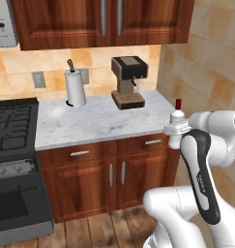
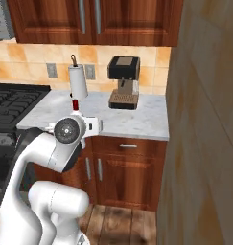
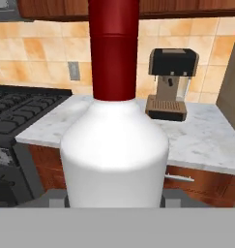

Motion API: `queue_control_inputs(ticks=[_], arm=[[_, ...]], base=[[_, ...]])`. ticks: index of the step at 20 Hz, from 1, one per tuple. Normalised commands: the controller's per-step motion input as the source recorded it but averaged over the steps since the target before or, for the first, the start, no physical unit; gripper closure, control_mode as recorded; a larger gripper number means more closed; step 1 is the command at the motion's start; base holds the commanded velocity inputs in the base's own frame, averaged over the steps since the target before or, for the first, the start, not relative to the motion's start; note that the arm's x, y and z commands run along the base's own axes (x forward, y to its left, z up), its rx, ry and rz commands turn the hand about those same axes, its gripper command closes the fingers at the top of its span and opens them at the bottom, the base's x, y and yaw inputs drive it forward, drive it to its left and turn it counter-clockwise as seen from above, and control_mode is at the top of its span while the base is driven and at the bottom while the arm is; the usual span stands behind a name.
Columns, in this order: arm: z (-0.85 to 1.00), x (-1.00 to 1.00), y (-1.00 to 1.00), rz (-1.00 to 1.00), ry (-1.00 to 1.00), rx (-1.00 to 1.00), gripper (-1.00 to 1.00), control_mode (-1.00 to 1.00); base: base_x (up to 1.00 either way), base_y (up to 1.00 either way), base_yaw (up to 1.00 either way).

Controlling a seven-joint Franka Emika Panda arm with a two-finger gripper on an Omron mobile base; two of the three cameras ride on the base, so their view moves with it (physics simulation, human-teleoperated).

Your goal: Place the drinks on the dining counter in a tight cluster.

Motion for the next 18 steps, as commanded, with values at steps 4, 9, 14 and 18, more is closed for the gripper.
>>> queue_control_inputs(ticks=[4,9,14,18], arm=[[0.0,0.0,0.0,0.0,0.0,0.0,1.0,1.0],[0.0,0.0,0.0,0.0,0.0,0.0,1.0,1.0],[0.0,0.0,0.0,0.0,0.0,0.0,1.0,1.0],[0.0,0.0,0.0,0.0,0.0,0.0,1.0,1.0]], base=[[-0.85,0.0,0.0],[-0.9,0.0,0.0],[-0.92,0.0,0.0],[-0.93,0.0,0.0]])
